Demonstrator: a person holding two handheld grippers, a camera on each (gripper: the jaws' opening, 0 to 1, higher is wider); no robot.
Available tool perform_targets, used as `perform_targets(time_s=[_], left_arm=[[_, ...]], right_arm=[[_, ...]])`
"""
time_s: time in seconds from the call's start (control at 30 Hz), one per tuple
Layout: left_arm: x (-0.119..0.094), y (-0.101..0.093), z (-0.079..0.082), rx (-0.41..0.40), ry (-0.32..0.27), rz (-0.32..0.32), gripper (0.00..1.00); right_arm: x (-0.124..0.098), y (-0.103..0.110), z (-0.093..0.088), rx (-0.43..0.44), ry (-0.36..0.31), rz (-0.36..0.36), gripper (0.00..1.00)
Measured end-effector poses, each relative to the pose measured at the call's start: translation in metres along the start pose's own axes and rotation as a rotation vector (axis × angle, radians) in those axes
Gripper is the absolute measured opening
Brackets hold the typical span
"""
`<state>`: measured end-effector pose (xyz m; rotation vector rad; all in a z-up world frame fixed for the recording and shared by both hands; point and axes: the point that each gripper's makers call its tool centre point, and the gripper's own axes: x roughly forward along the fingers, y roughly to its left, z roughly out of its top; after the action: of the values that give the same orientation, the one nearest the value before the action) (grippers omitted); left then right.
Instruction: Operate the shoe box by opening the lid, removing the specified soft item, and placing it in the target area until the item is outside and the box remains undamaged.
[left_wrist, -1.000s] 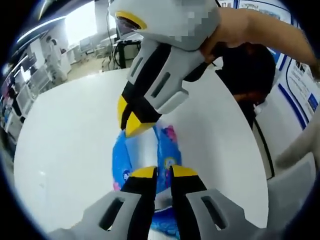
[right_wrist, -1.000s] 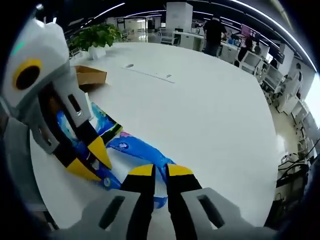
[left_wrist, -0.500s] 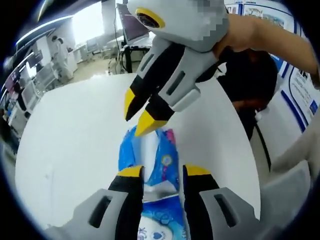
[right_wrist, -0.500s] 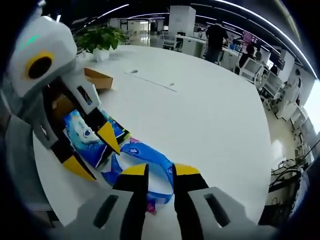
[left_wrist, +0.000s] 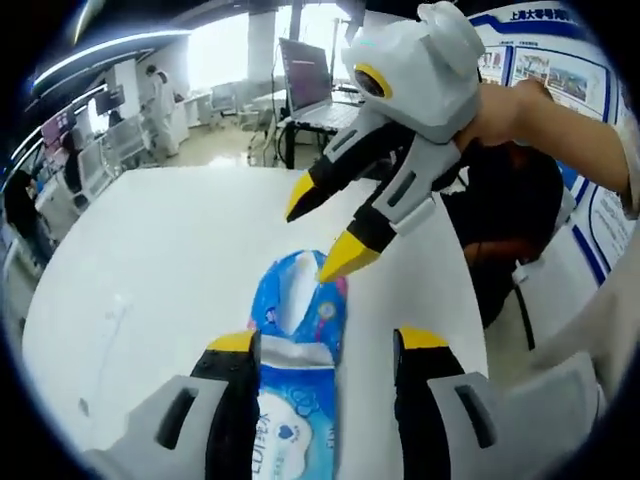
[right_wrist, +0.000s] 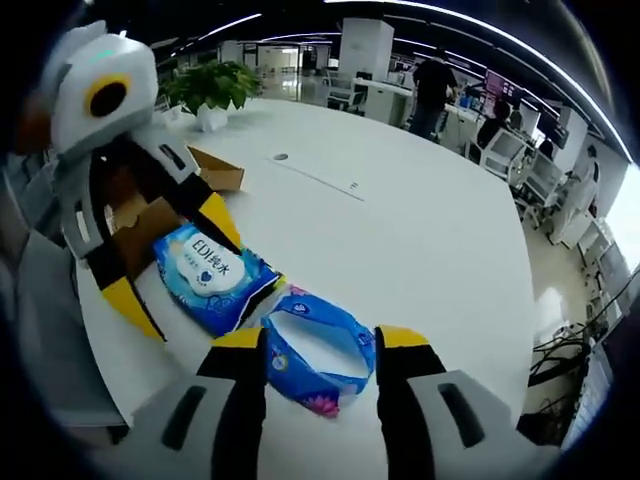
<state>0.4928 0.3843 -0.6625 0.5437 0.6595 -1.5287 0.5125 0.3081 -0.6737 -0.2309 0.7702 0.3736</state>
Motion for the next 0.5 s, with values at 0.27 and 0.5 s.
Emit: perform_targets(time_s=[0.27, 0.5], left_arm=[[-0.031, -0.004, -0.003, -0.036, -0.053, 0.037, 0.65], [-0.059, -0.006, -0.013, -0.062, -0.085, 0.072, 0.74]], right_arm=[[-0.014, 0.024, 0.002, -0.02, 0.007, 0.007, 0.56], [-0.024, 0.039, 0.009, -0.016, -0.003, 0.005, 0.67]])
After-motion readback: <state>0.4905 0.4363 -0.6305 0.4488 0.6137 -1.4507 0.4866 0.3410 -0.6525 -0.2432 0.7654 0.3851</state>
